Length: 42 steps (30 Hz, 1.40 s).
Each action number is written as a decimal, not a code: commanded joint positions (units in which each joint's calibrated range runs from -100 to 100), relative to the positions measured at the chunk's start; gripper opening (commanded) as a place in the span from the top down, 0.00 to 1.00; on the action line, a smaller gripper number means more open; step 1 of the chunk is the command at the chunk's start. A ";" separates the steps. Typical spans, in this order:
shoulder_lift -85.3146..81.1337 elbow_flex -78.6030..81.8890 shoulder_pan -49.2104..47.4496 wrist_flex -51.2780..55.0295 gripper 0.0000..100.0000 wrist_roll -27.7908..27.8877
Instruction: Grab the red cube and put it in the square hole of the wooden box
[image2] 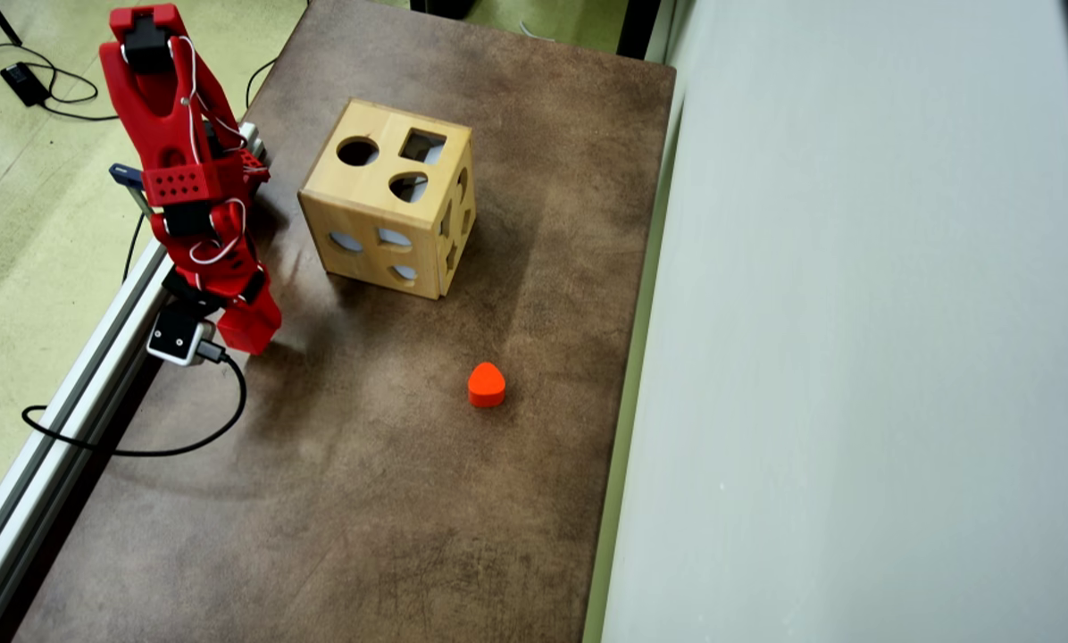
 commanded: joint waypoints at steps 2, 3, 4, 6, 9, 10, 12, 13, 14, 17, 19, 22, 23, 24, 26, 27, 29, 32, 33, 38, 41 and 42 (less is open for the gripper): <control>-14.10 -2.04 -0.26 2.20 0.98 -3.61; -15.89 -2.31 -0.40 3.40 0.98 -4.74; -17.76 -2.84 -0.55 4.85 0.98 -5.71; -20.47 -4.28 -1.74 7.99 0.98 -7.23; -23.02 -8.03 -4.56 12.89 0.98 -8.74; -23.53 -9.64 -5.38 14.66 0.98 -9.23; -23.70 -13.31 -7.39 18.04 0.98 -10.31; -23.70 -15.19 -8.43 19.57 0.98 -10.89; -23.70 -17.07 -9.54 20.93 0.98 -11.53; -23.36 -23.24 -13.85 24.31 0.98 -13.92; -23.02 -28.07 -16.67 25.84 0.98 -15.48; -22.85 -34.51 -20.17 27.21 0.98 -18.07; -22.85 -35.76 -21.65 27.53 0.98 -18.95; -22.85 -36.65 -23.36 27.93 0.98 -19.83; -22.85 -37.10 -27.45 28.98 0.98 -21.25; -22.77 -37.10 -29.75 29.62 0.98 -21.83; -22.77 -36.92 -34.58 31.23 0.98 -22.81; -22.68 -36.56 -41.41 33.72 0.98 -24.76; -22.68 -36.56 -43.35 34.36 0.98 -25.54; -16.74 -37.10 -49.88 35.49 0.98 -29.74; -10.96 -37.19 -51.52 35.41 0.98 -31.89; -9.52 -37.19 -51.89 35.41 0.98 -32.48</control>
